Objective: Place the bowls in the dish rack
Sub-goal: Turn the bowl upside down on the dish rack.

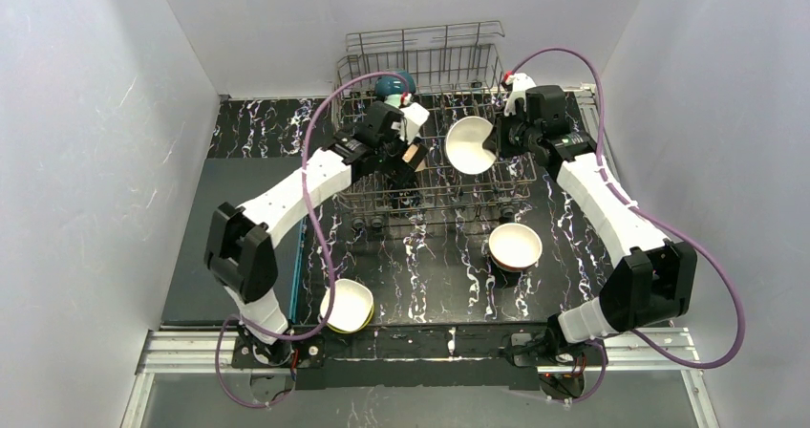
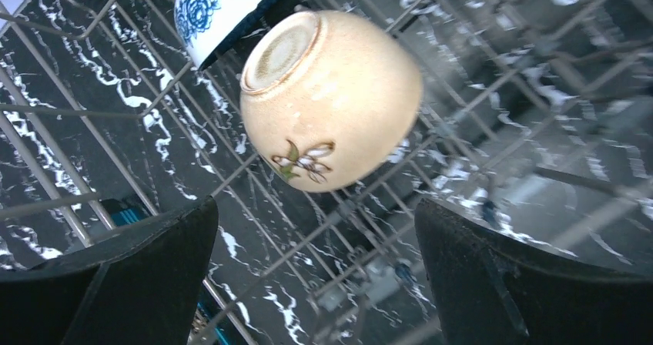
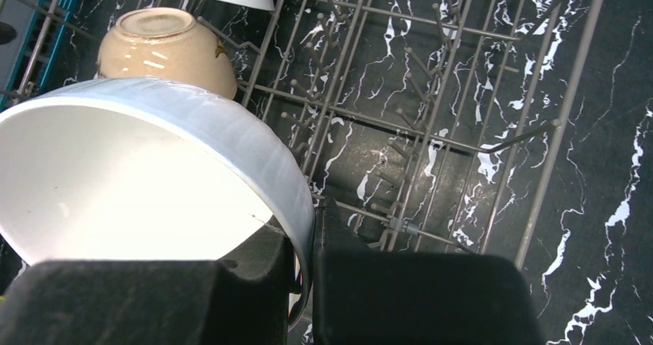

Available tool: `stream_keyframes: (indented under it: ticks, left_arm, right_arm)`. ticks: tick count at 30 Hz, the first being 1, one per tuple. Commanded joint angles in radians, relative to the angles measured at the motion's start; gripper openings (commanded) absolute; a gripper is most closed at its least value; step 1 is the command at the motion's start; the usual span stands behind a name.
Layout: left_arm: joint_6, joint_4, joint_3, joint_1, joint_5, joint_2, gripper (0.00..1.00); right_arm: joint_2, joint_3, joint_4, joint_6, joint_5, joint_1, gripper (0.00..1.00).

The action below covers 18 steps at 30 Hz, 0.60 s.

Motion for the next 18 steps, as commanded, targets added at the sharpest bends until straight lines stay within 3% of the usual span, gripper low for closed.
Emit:
stream_keyframes:
  ticks: [1,7,12,18]
  left_arm:
    - [-0.117,-0.092,0.053,0.013,0.139,-0.113,0.98]
    - [-0.292,-0.074,0.064,0.081,0.432,-0.166,0.98]
    - [-0.561,0.111,0.013,0.158,0.762,-0.202,0.98]
    - [-0.743,0.322,-0.081,0.158,0.905,-0.246,0.98]
  right_arm:
    - [-0.073,-0.025,0.158,-0.011,-0.076,0.005,0.01]
    - [-0.1,-0.076,0.238,-0.036,-0.17,0.004,0.01]
    - [-0.147,-0.149,0.359,-0.041,-0.244,0.004,0.01]
    - [-0.152,-0.167,0.413,-0.022,-0.352,0.005,0.01]
